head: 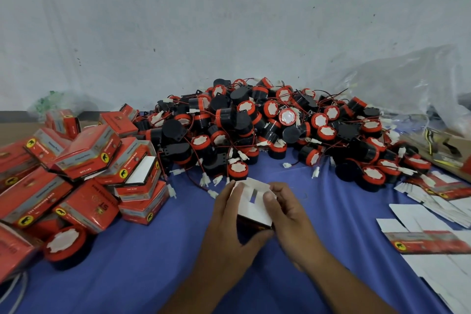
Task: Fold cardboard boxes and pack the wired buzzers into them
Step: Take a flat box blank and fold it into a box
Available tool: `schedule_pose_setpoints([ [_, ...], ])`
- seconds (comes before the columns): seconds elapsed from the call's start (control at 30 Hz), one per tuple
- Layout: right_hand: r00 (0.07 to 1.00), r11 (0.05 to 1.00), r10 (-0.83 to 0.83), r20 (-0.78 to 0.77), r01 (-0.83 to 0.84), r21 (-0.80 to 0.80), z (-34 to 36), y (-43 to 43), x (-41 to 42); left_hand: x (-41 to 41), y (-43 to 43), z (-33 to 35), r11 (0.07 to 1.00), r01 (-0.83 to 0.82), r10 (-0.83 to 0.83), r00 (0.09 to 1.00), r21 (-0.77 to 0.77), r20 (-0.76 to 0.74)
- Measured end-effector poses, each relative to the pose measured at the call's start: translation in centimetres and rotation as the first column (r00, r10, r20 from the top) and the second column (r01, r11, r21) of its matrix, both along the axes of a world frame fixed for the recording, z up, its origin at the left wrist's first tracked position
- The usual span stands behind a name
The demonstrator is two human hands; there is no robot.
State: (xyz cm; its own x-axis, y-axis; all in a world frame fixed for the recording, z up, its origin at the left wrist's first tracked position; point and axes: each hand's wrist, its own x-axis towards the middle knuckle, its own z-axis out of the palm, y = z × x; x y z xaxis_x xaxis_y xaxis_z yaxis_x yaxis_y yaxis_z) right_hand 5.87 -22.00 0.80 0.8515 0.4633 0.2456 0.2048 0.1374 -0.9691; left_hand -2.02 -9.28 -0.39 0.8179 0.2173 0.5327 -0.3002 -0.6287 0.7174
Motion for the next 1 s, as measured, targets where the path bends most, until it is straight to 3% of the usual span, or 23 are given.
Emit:
schedule_pose_setpoints([
  [0.13,0.991,0.994,0.087,0.104,-0.080,-0.072,0.3,-0.1,-0.5,-0.2,0.8,0.3,0.994,-0.046,0.039,0.996,0.095,0.075],
  [0.4,0.992,0.988,0.094,0.083,-0.083,-0.131,0.4,-0.7,0.0,-0.1,0.6,0.1,0.967,-0.075,0.075,0.997,0.242,0.009],
  [0.57,0.989,0.990,0.032,0.145,-0.011,-0.140,0.0,-0.2,-0.5,-0.2,0.4,0.3,0.995,-0.049,0.052,0.998,0.090,-0.021],
  [0.87,0.981,0.990,-0.047,0.187,0.071,-0.124,-0.1,-0.2,-0.2,-0.1,0.3,0.2,0.985,-0.052,0.048,0.998,0.167,0.028],
  [1.0,0.988,0.993,0.003,0.153,0.016,-0.117,-0.1,-0.3,0.1,0.1,0.5,-0.2,0.972,-0.088,0.068,0.993,0.219,0.101],
])
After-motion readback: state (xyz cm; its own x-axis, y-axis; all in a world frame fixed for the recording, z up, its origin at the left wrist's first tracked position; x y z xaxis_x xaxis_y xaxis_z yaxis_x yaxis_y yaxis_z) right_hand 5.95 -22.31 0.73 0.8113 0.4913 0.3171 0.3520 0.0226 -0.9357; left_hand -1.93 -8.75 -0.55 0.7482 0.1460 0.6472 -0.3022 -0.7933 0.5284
